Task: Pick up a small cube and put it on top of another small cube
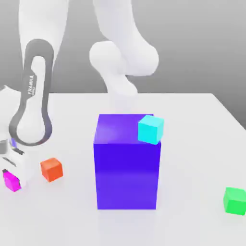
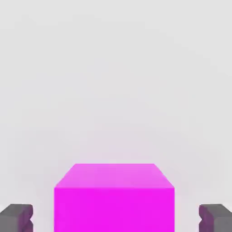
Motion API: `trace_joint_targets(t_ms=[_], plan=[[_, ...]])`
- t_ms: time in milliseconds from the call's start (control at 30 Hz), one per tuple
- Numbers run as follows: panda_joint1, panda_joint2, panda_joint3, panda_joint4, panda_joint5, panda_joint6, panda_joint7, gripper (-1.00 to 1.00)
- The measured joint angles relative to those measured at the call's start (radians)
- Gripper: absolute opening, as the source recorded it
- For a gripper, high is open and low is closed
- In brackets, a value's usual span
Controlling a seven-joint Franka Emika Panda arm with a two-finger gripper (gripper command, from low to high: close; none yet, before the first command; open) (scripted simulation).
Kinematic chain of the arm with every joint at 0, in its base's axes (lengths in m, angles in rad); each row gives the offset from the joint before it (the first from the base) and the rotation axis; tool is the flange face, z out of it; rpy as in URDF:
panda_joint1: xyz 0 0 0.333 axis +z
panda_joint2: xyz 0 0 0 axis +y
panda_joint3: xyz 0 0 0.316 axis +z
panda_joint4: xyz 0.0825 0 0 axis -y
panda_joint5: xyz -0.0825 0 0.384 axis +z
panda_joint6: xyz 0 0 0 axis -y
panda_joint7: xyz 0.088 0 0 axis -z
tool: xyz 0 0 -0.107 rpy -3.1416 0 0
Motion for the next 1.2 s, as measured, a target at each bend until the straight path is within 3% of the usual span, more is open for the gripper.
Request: trace_joint_targets(t_ms=[167,400,467,1200], plan=[[0.002,-0.002,-0.003,-0.001,-0.004,-0.003,0.003,-1.0],[0.137,-0.176,-0.184,-0.053,-0.226,-0.114,0.172,-1.0],[0.153,-0.186,-0.191,-0.042,-0.251,-0.137,0.187,-1.0],[0.813,-0.244,0.373,0.098,-0.524,-0.331,0.213,-1.0]])
